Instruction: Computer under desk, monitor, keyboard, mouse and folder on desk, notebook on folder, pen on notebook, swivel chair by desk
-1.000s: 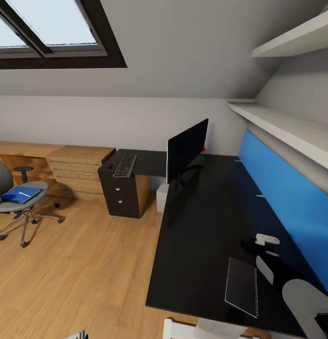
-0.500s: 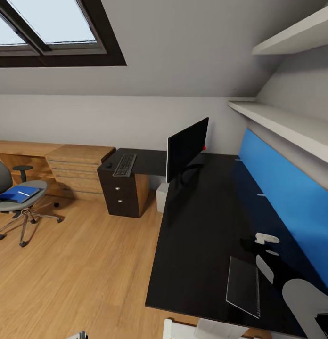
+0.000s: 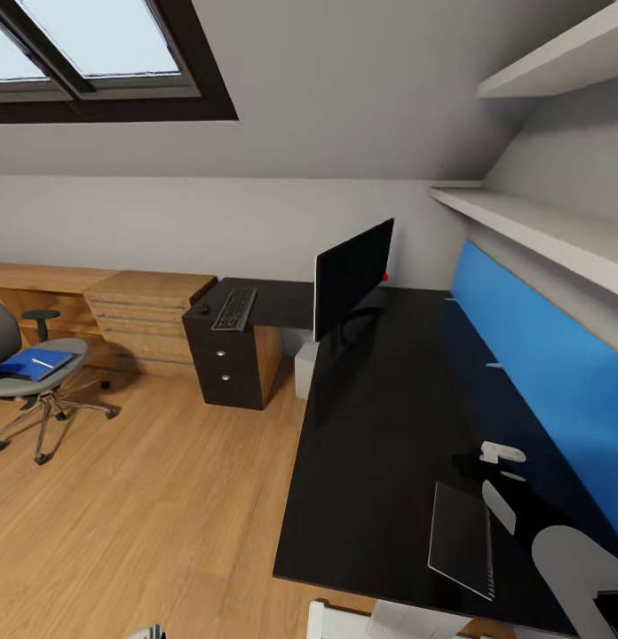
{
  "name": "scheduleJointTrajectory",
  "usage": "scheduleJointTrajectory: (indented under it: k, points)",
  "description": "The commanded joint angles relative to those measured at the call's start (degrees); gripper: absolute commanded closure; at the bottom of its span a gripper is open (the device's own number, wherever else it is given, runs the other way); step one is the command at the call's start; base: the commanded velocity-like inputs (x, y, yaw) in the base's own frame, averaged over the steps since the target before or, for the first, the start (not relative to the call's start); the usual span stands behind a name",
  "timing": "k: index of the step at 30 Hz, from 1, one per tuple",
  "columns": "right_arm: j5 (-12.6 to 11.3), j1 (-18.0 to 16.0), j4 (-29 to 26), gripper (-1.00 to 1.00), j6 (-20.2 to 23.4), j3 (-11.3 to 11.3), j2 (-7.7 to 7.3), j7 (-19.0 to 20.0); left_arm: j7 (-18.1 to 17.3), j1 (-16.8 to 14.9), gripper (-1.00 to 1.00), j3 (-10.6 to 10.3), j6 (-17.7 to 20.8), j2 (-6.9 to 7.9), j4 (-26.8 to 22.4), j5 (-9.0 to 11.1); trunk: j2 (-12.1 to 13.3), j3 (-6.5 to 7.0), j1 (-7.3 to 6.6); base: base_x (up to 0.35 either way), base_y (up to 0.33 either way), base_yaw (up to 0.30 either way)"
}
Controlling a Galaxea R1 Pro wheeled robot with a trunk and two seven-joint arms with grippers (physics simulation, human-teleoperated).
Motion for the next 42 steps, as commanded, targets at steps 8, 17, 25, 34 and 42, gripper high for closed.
scheduleJointTrajectory:
  k: [8,17,25,34,42]
  points:
    - [-0.6,0.0,-0.1,-1.0,0.5,0.5,0.01,-0.4,0.4,0.0,-1.0,-0.3,-0.3,0.09,-0.1,0.6,-3.3,-1.5,1.77,0.0,0.0,0.0]
    - [-0.6,0.0,0.0,-1.0,1.1,0.5,0.08,-0.4,0.4,0.0,-1.0,-0.3,-0.2,0.09,-0.1,0.6,-6.9,-3.12,3.75,0.0,0.0,0.0]
    - [-0.5,0.0,-0.2,-1.0,6.1,0.3,0.12,-0.3,0.4,0.0,-1.0,-0.3,-0.2,0.09,0.0,0.6,-10.1,-4.55,5.51,0.0,0.0,0.0]
    - [-0.5,0.0,-0.1,-1.0,7.0,0.4,0.18,-0.4,0.4,0.0,-1.0,-0.3,-0.2,0.09,0.0,0.6,-13.7,-6.17,7.48,0.0,0.0,0.0]
    - [-0.5,0.0,0.0,-1.0,7.2,0.5,0.19,-0.5,0.5,0.0,-1.0,-0.2,-0.1,0.09,0.2,0.7,-14.9,-6.71,8.14,0.0,0.0,0.0]
